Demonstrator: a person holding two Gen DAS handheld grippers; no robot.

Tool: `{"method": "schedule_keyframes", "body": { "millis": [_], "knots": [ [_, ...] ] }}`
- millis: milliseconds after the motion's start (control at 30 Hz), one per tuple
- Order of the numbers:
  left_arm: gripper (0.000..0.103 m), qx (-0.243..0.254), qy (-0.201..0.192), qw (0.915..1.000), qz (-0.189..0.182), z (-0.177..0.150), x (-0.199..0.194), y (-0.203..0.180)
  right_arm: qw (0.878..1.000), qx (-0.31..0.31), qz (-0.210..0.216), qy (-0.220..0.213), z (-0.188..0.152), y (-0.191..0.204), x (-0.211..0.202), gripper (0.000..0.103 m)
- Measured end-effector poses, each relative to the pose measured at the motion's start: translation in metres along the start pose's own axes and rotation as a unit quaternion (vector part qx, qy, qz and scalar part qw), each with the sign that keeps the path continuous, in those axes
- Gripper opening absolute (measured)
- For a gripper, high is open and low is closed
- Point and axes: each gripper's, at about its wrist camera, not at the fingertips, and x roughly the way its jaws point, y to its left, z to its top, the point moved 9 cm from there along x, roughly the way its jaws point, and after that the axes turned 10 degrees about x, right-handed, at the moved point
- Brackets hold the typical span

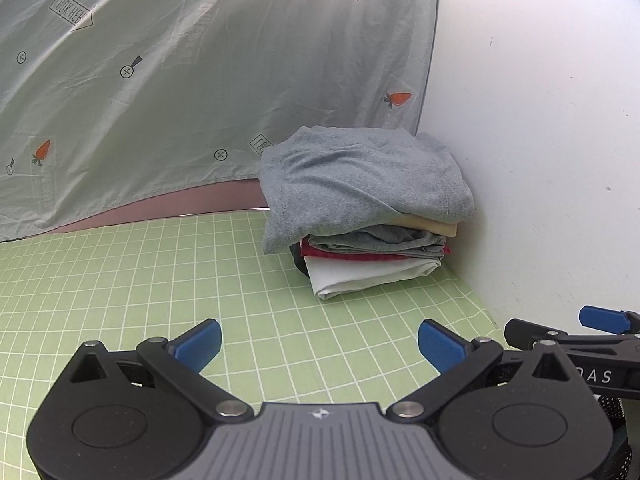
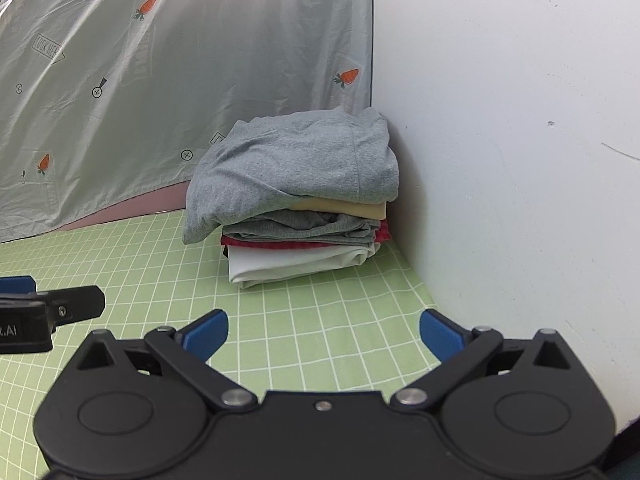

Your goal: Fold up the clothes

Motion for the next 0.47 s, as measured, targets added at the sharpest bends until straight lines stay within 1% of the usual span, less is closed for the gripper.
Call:
{"method": "schedule_keyframes", "body": {
  "millis": [167,467],
  "knots": [
    [0.103,0.002,-0.002,1.0,-0.005,-0.003,-0.005,-0.003,1.0,0.003,-0.012,0.001,-0.007,-0.005,-0.008,0.103],
    [0.103,0.005,-0.005,1.0,-0.006,-0.005,-0.011,-0.001,1.0,0.002,-0.016,-0.006,-0.008,-0.002,-0.015,0.103]
  ]
}}
